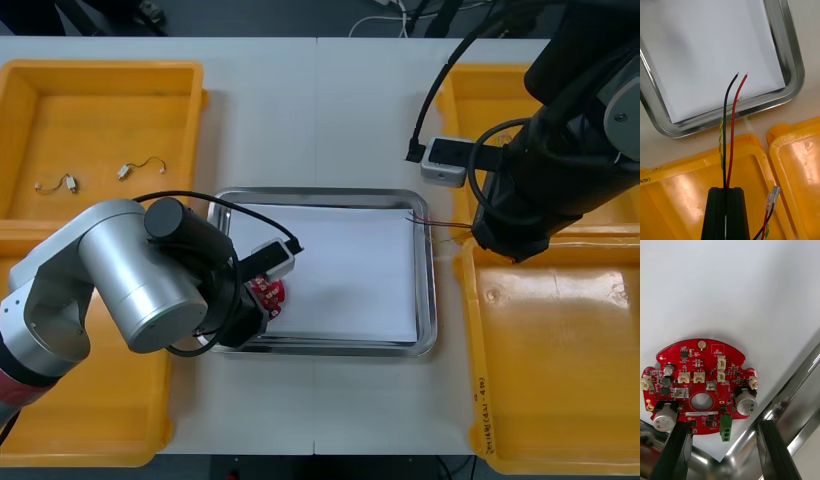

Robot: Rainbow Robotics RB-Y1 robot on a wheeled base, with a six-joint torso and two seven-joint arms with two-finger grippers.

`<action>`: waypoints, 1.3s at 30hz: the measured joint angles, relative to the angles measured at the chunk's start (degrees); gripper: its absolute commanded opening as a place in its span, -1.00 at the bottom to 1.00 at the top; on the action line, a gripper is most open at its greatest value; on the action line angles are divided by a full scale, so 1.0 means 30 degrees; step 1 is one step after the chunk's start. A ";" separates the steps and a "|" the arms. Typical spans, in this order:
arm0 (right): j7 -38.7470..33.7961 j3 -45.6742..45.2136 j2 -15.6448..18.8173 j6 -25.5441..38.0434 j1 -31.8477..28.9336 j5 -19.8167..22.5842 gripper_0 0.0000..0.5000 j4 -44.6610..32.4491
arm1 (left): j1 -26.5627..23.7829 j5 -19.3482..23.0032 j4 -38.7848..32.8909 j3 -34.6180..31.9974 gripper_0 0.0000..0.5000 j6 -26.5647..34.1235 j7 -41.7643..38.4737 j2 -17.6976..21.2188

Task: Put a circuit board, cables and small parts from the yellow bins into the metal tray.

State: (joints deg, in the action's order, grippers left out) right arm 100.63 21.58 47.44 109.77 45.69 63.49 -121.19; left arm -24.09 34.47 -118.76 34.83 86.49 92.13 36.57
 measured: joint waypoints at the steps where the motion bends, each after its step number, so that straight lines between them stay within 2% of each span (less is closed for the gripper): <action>1: 0.0000 0.0095 -0.0201 0.0000 0.0015 0.0000 -1.00 0.0011 | 0.0000 0.0123 -0.0093 -0.0164 1.00 0.0157 0.0000 0.0000; 8: -0.0001 0.1540 -0.1443 0.0000 0.0630 -0.0824 -1.00 0.0108 | -0.0038 0.1906 -0.0836 -0.1798 1.00 0.2366 0.0000 0.0000; 16: -0.0009 0.2999 -0.2611 -0.0064 0.0858 -0.1874 -1.00 0.0173 | -0.0312 0.2586 -0.1957 -0.3976 1.00 0.5601 -0.0001 0.0000; 21: -0.0049 0.4582 -0.3029 -0.0971 0.0960 -0.2917 -1.00 0.0223 | -0.0876 0.3860 -0.2175 -0.5695 1.00 0.7393 -0.0002 0.0000; 26: -0.0055 0.5585 -0.3670 -0.1562 0.0999 -0.3541 -1.00 0.0851 | -0.1315 0.4895 -0.2197 -0.7577 1.00 0.7666 -0.0003 -0.0001; 32: -0.0062 0.6174 -0.4593 -0.1872 0.1001 -0.4744 -1.00 0.1663 | -0.1617 0.5170 -0.2206 -0.9369 1.00 0.7693 -0.0004 0.0012; 39: -0.0221 0.7939 -0.4696 -0.3342 0.0997 -0.6492 -1.00 0.1797 | -0.1623 0.5461 -0.1761 -1.0909 1.00 0.7702 -0.0005 0.0590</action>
State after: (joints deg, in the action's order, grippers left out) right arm 99.97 45.40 33.36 99.74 48.69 44.02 -115.80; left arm -28.96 50.85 -124.05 2.11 109.60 92.11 38.34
